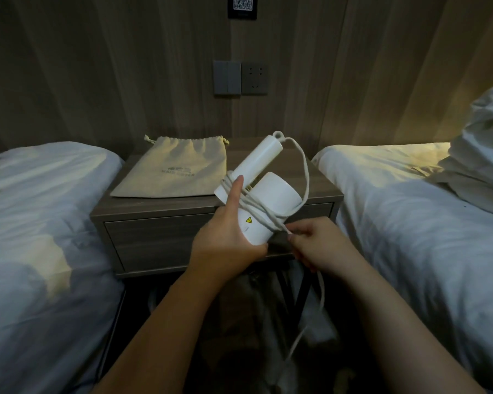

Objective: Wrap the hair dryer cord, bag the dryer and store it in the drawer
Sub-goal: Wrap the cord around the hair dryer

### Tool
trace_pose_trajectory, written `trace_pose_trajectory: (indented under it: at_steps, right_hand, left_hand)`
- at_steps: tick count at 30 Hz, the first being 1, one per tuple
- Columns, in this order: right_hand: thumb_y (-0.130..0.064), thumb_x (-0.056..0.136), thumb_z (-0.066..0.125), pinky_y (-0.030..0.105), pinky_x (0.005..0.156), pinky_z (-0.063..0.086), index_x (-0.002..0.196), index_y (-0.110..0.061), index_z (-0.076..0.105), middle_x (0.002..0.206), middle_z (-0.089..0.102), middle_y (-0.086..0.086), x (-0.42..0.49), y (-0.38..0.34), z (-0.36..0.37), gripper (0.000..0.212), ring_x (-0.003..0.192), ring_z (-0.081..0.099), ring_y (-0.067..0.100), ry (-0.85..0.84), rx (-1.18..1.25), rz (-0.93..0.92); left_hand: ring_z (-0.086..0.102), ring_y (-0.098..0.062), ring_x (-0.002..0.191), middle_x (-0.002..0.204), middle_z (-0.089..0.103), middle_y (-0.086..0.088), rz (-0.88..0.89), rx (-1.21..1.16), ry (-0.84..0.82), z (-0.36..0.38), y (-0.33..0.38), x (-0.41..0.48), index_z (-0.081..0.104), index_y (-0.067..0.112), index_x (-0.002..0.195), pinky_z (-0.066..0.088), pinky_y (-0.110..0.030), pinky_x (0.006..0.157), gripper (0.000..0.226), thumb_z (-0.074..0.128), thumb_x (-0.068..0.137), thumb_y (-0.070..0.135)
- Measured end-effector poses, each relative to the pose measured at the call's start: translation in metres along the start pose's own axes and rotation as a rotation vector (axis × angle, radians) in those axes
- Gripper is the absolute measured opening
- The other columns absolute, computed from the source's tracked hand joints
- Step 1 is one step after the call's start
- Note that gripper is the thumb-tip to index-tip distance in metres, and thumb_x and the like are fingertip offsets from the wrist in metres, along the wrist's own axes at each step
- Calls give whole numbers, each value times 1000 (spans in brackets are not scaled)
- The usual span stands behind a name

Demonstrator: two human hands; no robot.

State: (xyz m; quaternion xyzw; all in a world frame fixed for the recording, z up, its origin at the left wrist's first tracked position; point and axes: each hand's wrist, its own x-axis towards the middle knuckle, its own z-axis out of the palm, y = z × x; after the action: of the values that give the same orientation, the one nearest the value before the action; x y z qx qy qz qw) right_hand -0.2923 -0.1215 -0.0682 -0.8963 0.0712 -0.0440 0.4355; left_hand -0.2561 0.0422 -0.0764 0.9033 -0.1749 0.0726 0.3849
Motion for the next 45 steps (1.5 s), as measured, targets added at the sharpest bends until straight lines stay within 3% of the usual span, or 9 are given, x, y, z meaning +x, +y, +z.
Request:
trace_pose_trajectory:
  at_steps: [6,12,18,23,27,30,36,40,45]
  right_hand:
    - [-12,89,50,19,36,36,81,-19,65,48,56,4,-1,-1,-9,18,31,45,13,-86,-61,62]
    - [-20,91,51,18,39,37,74,-6,64,45,58,4,-8,-8,-17,26,29,45,12,-171,-164,31]
    - [-23,84,56,25,63,44,71,-20,64,56,56,-4,-20,-24,-19,16,62,57,13,-160,-510,-137]
    - [-23,86,54,24,58,46,65,-18,62,42,56,-3,-26,-25,-25,24,45,54,3,-246,-532,-140]
    - [-17,84,54,29,70,48,85,-19,69,70,61,-6,-31,-32,-30,15,71,58,11,-218,-546,-304]
    - [-19,84,59,27,66,43,81,-20,68,70,60,-9,-29,-29,-34,10,71,56,8,-150,-498,-368]
    - [-25,75,71,31,63,47,73,-20,71,69,70,0,-25,-17,-44,6,70,63,18,249,-502,-471]
    - [-47,53,82,19,42,21,50,-13,54,44,54,7,-25,-12,-41,44,45,50,27,496,-667,-490]
    - [-49,51,83,28,49,32,47,-19,48,49,47,-5,-14,-7,-47,46,54,48,14,168,-568,-197]
  left_hand:
    - [56,-20,97,115,55,-4,143,296,157,3,-5,1,-14,45,142,49,-39,84,115,72,67,43]
    - [55,-20,100,116,55,-7,109,373,209,4,-17,8,-18,42,141,48,-38,86,119,74,66,48]
    - [55,-22,102,117,54,-8,136,401,212,3,-23,9,-17,42,142,48,-40,88,119,75,66,45]
    - [54,-26,101,115,52,-11,68,387,262,-8,-27,12,-13,43,142,48,-44,87,116,75,66,42]
    - [55,-26,98,116,54,-8,198,471,161,-9,-30,13,-11,44,142,44,-39,83,114,73,65,40]
    - [54,-23,101,119,52,-6,261,463,29,-3,-31,11,-16,46,141,42,-39,90,117,74,67,39]
    - [57,-27,84,98,57,-6,454,528,-37,15,-33,5,-12,44,142,44,-36,76,118,73,59,39]
    - [58,-26,90,101,57,-5,527,584,-90,20,-30,1,-13,47,141,41,-35,78,112,69,65,44]
    - [52,-24,98,111,53,-4,601,637,-184,21,-30,-2,-19,49,140,40,-36,87,108,65,71,47]
